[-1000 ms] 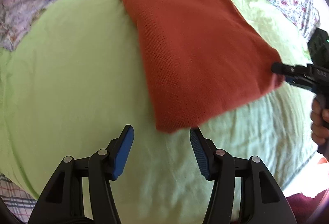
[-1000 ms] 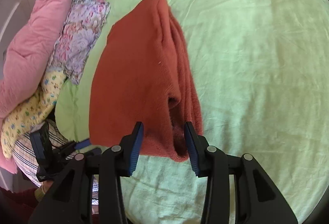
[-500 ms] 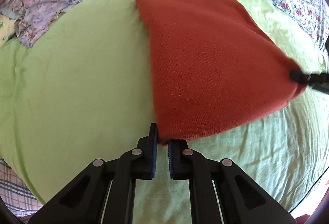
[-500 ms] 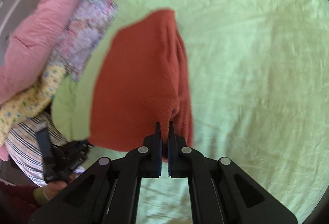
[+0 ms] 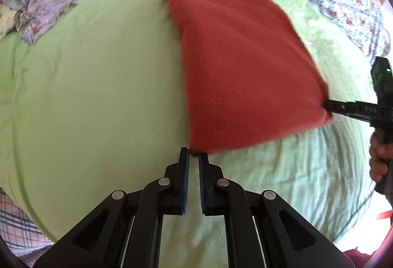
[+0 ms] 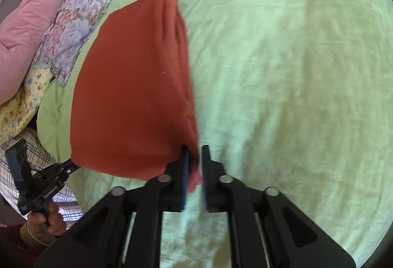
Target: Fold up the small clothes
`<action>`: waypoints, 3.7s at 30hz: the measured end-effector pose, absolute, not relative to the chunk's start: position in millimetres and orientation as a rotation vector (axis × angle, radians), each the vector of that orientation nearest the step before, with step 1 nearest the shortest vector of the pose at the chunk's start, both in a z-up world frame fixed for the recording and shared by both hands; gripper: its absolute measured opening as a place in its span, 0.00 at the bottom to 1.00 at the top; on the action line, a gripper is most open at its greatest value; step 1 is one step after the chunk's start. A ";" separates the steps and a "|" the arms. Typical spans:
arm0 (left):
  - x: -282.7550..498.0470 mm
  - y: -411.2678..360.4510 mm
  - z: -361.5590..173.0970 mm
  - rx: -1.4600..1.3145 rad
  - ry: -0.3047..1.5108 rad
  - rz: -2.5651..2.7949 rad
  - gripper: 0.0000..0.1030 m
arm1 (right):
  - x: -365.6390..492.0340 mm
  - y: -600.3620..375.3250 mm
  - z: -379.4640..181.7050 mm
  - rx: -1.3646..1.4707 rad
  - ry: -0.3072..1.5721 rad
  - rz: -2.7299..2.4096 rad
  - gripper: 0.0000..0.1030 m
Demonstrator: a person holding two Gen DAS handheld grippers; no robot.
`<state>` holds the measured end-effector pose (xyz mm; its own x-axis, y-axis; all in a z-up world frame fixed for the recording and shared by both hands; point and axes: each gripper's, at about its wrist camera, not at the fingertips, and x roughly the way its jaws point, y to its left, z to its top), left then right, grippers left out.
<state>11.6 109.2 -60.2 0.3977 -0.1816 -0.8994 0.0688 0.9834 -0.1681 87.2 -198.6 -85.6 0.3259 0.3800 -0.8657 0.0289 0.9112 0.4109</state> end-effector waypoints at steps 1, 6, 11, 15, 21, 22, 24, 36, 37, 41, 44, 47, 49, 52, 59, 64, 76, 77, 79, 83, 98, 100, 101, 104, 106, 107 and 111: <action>9.1 112.1 -54.4 -0.113 1.147 -0.172 0.06 | 85.8 -201.9 -83.4 0.387 1.223 0.229 0.18; 12.6 124.3 -26.6 -0.147 1.103 -0.224 0.06 | 77.7 -217.0 -58.7 0.406 1.164 0.164 0.19; 35.4 116.7 -12.7 -0.181 1.069 -0.275 0.06 | 93.0 -202.7 -22.7 0.419 1.050 0.226 0.20; 51.4 108.5 -8.3 -0.217 1.057 -0.325 0.09 | 124.6 -171.6 -10.9 0.379 1.024 0.301 0.21; 90.6 104.4 -14.9 -0.287 1.055 -0.319 0.10 | 172.0 -149.5 -22.2 0.383 1.050 0.335 0.21; 100.8 105.6 -18.4 -0.300 1.056 -0.312 0.10 | 176.7 -150.1 -25.5 0.381 1.060 0.331 0.21; 114.6 106.5 -26.4 -0.309 1.073 -0.296 0.11 | 187.2 -150.2 -34.7 0.381 1.083 0.309 0.21; 143.2 106.7 -67.7 -0.317 1.187 -0.275 0.06 | 208.4 -166.7 -69.8 0.418 1.136 0.261 0.14; 137.6 107.5 -63.0 -0.311 1.184 -0.283 0.06 | 207.6 -168.0 -68.7 0.423 1.135 0.264 0.14; 112.6 108.6 -45.7 -0.323 1.168 -0.332 0.06 | 190.9 -171.7 -49.2 0.418 1.107 0.282 0.17; 88.1 107.4 -36.5 -0.323 1.165 -0.370 0.06 | 166.0 -172.7 -32.8 0.413 1.081 0.320 0.18; 65.1 106.3 -33.4 -0.306 1.176 -0.408 0.06 | 136.5 -166.3 -26.8 0.381 1.084 0.371 0.18; 51.9 104.1 -36.5 -0.286 1.187 -0.428 0.08 | 117.6 -163.1 -29.6 0.371 1.101 0.391 0.18; 45.6 103.5 -49.4 -0.250 1.209 -0.406 0.10 | 97.5 -159.2 -43.5 0.355 1.148 0.384 0.18; 53.8 101.8 -82.9 -0.258 1.245 -0.383 0.10 | 91.0 -172.7 -87.4 0.385 1.225 0.241 0.17; 47.6 97.6 -69.0 -0.217 1.242 -0.389 0.15 | 90.5 -171.2 -81.6 0.371 1.209 0.237 0.17; 10.5 118.2 -32.7 -0.090 1.153 -0.328 0.45 | 40.2 -166.3 -46.1 0.400 1.116 0.194 0.29; 7.7 120.0 -31.9 -0.079 1.147 -0.326 0.45 | 37.3 -163.4 -45.6 0.399 1.113 0.191 0.30; 3.6 123.8 -31.1 -0.066 1.145 -0.334 0.45 | 28.4 -156.6 -44.4 0.390 1.107 0.182 0.32; -8.6 127.3 -28.6 -0.045 1.131 -0.352 0.45 | 11.7 -141.5 -41.4 0.371 1.097 0.174 0.33; -50.4 140.5 -26.1 0.092 1.107 -0.307 0.69 | -28.3 -94.2 -35.8 0.228 1.094 0.220 0.69; -49.8 140.7 -21.7 0.114 1.087 -0.280 0.71 | -26.8 -89.0 -37.3 0.205 1.104 0.226 0.70; -48.9 140.8 -19.7 0.122 1.078 -0.273 0.74 | -25.0 -87.4 -37.9 0.192 1.110 0.227 0.70; -43.8 140.3 -13.8 0.133 1.059 -0.250 0.78 | -18.4 -84.8 -36.5 0.179 1.113 0.233 0.71; -39.0 139.2 -10.9 0.127 1.058 -0.247 0.78 | -15.1 -82.4 -32.4 0.162 1.102 0.231 0.72; -36.6 138.1 -9.3 0.124 1.056 -0.243 0.78 | -13.1 -81.1 -29.7 0.150 1.096 0.231 0.73; -26.2 133.9 -5.3 0.112 1.051 -0.225 0.79 | -5.1 -78.9 -18.5 0.106 1.063 0.236 0.79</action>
<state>-26.2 133.9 -5.3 0.4761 -0.1307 -0.8696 0.2371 0.9713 -0.0161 -5.1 -78.9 -18.5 0.4638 0.2424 -0.8521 -0.1406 0.9698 0.1994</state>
